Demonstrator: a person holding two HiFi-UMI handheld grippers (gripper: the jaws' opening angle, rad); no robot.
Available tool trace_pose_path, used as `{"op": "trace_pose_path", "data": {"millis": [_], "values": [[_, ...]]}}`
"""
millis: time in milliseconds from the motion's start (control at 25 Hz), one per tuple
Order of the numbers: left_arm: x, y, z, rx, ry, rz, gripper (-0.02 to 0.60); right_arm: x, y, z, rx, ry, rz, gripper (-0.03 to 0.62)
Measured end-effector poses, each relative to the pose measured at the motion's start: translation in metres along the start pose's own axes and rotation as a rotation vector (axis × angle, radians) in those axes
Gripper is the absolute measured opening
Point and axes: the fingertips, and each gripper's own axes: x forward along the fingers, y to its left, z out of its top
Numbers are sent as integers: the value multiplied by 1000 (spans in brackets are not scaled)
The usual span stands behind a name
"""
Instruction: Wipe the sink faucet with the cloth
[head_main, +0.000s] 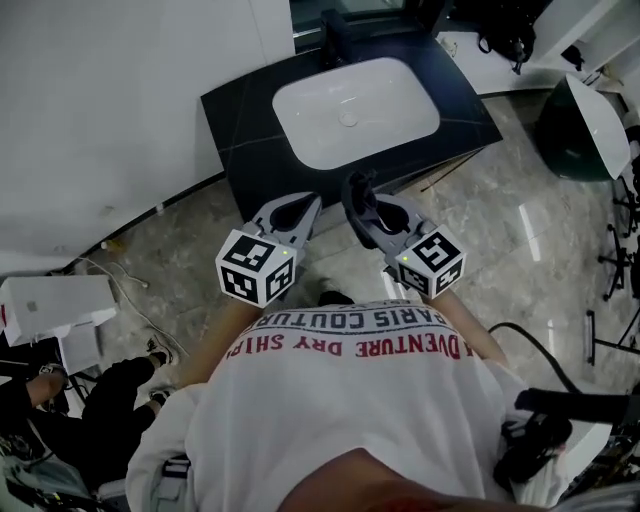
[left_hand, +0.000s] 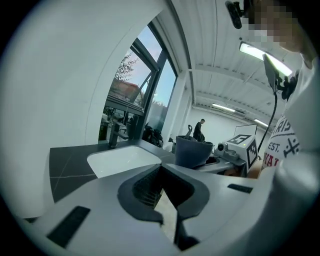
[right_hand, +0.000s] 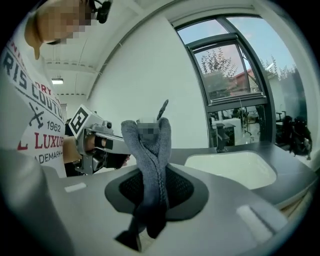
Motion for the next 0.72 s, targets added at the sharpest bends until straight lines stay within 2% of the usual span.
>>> {"op": "trace_pose_path", "data": {"millis": [80, 120, 160, 240, 400, 440, 520, 600, 680, 720], "values": [[62, 111, 42, 180, -74, -151, 1, 98, -76, 31, -83, -150, -180, 67], [81, 155, 53, 232, -94, -198, 2, 138, -99, 41, -106, -199, -231, 67], [86, 186, 55, 245, -101, -211, 2, 168, -107, 45, -110, -220, -240, 67], [75, 207, 49, 224, -101, -190, 1, 191, -99, 47, -99, -221, -199, 67], [70, 159, 57, 147, -154, -152, 2, 143, -91, 71, -120, -179, -145, 67], [73, 161, 57, 126, -146, -144, 2, 145, -94, 73, -115, -166, -135, 67], [83, 202, 53, 79, -104, -137, 2, 187, -106, 71, -82, -128, -121, 67], [97, 265, 51, 39, -83, -141, 2, 252, -126, 69, -61, -91, -109, 67], [106, 310, 43, 53, -93, -145, 2, 297, -139, 62, -74, -95, -106, 67], [108, 320, 36, 78, -104, -143, 2, 305, -141, 55, -87, -113, -109, 67]]}}
